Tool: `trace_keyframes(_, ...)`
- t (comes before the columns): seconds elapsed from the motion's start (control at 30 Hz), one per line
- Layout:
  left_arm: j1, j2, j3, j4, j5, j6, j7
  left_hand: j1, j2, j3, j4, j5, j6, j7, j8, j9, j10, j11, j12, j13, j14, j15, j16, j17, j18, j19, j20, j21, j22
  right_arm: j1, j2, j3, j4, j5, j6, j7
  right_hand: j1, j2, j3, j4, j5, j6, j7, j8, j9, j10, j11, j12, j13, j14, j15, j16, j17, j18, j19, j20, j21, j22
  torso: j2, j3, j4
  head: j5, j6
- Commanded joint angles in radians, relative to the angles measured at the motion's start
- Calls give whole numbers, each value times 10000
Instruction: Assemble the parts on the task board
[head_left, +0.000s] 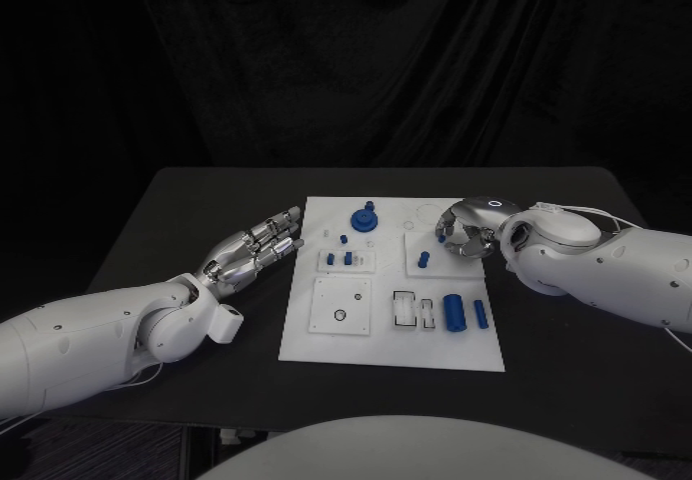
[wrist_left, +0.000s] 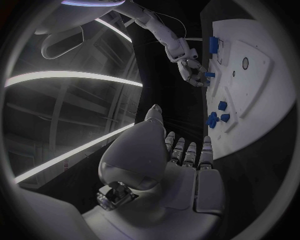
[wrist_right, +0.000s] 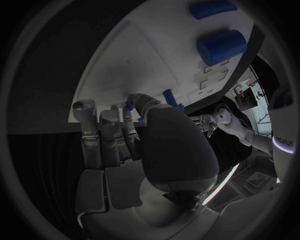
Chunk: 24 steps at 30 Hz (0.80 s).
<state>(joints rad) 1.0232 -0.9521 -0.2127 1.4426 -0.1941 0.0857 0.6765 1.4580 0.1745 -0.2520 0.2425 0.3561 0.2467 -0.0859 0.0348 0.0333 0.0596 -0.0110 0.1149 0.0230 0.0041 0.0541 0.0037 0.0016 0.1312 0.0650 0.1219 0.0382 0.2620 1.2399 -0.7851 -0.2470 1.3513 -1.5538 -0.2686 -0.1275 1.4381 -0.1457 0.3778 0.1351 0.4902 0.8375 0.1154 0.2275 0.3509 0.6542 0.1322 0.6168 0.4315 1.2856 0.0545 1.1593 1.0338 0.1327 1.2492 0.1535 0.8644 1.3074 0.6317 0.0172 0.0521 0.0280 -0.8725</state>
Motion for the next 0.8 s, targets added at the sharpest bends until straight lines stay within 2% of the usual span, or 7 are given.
trace_keyframes(0.03,-20,30,10,-3,86,142,1285,100,-7,22,-109,84,46,18,-28,-2,-3,66,-12,8,-19,93,-28,-7,71,28,97,10,6,-56,30,-3,-26,-37,-18,154,-35,45,-65,15,-99,15,25,27,11,93,-3,84,-25,45,-60,65,-19,52,75,-29,38,790,-3,-11,-12,3,-2)
trace_keyframes(0.47,-47,72,10,-53,86,176,1143,250,78,134,-373,368,128,161,-13,11,33,133,18,17,50,246,-2,17,108,117,277,31,16,-94,173,-2,-106,-37,-105,227,52,214,-32,-15,-355,99,198,128,74,629,-198,401,-118,192,-214,250,-20,19,263,-157,216,833,-2,-26,2,-16,-2)
trace_keyframes(0.53,-52,80,10,-60,86,210,1106,284,100,179,-467,473,329,332,25,40,66,132,52,23,78,297,8,26,110,154,331,42,29,-98,198,-2,-154,-37,-83,227,182,284,58,-109,-34,271,256,233,124,742,-250,439,-156,207,-273,272,-37,11,299,-212,251,850,-5,-30,0,-19,-2)
trace_keyframes(0.57,-53,85,10,-62,86,224,1091,319,112,225,-561,543,773,831,126,102,117,11,103,33,110,326,19,35,122,204,374,59,59,-100,208,-2,-177,-37,-77,227,226,310,84,-152,103,400,275,313,165,788,-271,450,-175,210,-294,277,-49,9,308,-236,259,857,-4,-30,0,-21,-2)
trace_keyframes(0.6,-56,90,10,-64,86,235,1078,317,121,247,-605,579,921,1012,158,118,131,4,116,34,122,346,22,38,131,232,401,68,80,-104,221,-2,-206,-37,-69,228,257,328,101,-194,229,489,294,379,207,834,-291,457,-200,212,-311,281,-63,7,319,-260,272,866,-4,-31,0,-25,-2)
trace_keyframes(0.7,-65,103,10,-67,86,243,1072,324,122,266,-642,636,878,1001,143,107,94,-24,64,22,132,371,25,40,137,265,432,82,113,-115,249,-2,-275,-37,-62,233,432,391,199,-381,522,679,304,537,320,983,-344,487,-252,225,-372,303,-77,-1,349,-321,339,899,-4,-31,-1,-11,-2)
trace_keyframes(0.8,-77,114,10,-72,86,242,1077,321,125,282,-674,673,824,957,123,94,70,-71,40,18,140,392,27,42,146,294,459,93,131,-130,276,-2,-335,-37,-94,252,497,411,430,-531,20,709,330,632,442,1157,-382,468,-359,239,-411,313,-125,-19,379,-379,439,929,-4,-32,-2,-4,-2)
